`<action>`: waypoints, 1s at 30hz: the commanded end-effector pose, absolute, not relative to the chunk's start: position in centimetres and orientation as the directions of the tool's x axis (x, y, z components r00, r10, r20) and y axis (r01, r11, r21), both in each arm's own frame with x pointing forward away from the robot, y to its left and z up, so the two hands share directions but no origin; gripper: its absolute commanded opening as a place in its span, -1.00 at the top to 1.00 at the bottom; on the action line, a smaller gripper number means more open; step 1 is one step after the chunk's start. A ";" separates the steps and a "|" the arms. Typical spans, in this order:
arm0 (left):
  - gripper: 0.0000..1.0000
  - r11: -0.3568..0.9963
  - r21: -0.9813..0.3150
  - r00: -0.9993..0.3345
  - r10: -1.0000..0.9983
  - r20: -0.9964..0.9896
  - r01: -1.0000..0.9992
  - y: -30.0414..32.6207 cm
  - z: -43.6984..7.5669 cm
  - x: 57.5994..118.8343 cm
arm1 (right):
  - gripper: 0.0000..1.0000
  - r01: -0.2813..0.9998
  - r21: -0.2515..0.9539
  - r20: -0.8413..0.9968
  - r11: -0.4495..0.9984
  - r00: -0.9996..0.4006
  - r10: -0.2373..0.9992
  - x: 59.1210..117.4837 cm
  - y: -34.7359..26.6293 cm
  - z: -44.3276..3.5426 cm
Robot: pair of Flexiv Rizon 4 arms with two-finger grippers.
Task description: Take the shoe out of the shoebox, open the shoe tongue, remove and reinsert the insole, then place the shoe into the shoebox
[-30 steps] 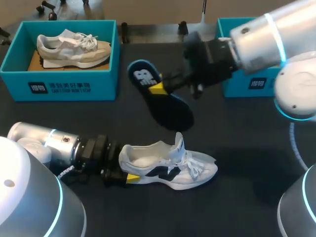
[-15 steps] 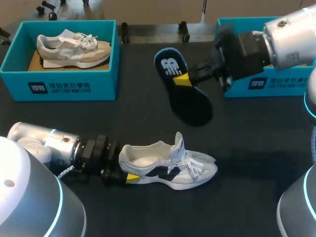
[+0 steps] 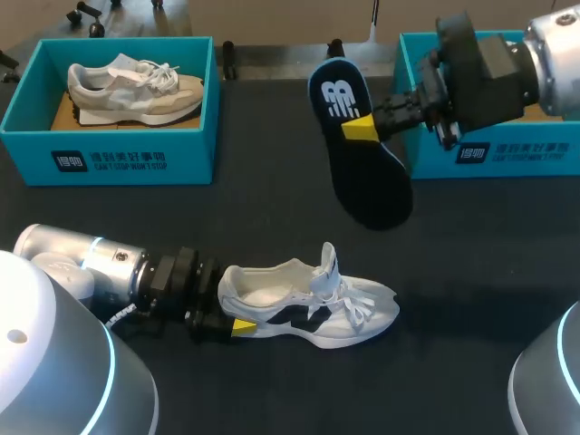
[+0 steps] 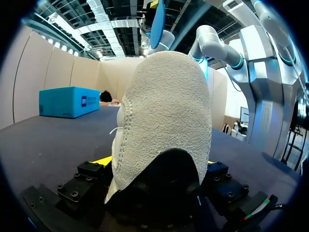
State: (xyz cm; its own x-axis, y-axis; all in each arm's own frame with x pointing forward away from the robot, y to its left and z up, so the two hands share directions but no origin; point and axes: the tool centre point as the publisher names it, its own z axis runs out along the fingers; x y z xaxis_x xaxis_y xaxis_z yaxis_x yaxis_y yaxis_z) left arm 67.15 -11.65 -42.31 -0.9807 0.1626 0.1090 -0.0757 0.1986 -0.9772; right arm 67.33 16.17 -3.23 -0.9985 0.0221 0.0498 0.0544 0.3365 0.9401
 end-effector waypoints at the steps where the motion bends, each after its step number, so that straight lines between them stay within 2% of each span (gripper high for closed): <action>1: 1.00 0.197 -0.977 -0.981 0.161 0.109 -0.076 -11.7 -42.5 67.1 | 1.00 0.055 0.940 0.050 0.336 -0.998 0.025 67.1 16.1 -3.3; 5: 1.00 0.197 -0.977 -0.981 0.161 0.109 -0.076 -11.7 -42.5 67.1 | 1.00 0.055 0.940 0.050 0.336 -0.998 0.025 67.1 16.1 -3.3; 14: 1.00 0.197 -0.977 -0.981 0.161 0.109 -0.076 -11.7 -42.5 67.1 | 1.00 0.178 0.952 0.147 0.250 -0.980 0.136 64.6 13.5 -1.1; 18: 1.00 0.197 -0.977 -0.981 0.161 0.109 -0.076 -11.7 -42.5 67.1 | 1.00 0.217 0.937 0.188 0.274 -0.974 0.128 63.3 13.4 -0.4; 29: 1.00 0.197 -0.977 -0.981 0.161 0.109 -0.076 -11.7 -42.5 67.1 | 1.00 0.217 0.937 0.188 0.274 -0.974 0.128 63.3 13.4 -0.4; 30: 1.00 0.197 -0.977 -0.981 0.161 0.109 -0.076 -11.7 -42.5 67.1 | 1.00 0.223 0.950 0.205 0.217 -0.974 0.101 63.4 13.2 -0.4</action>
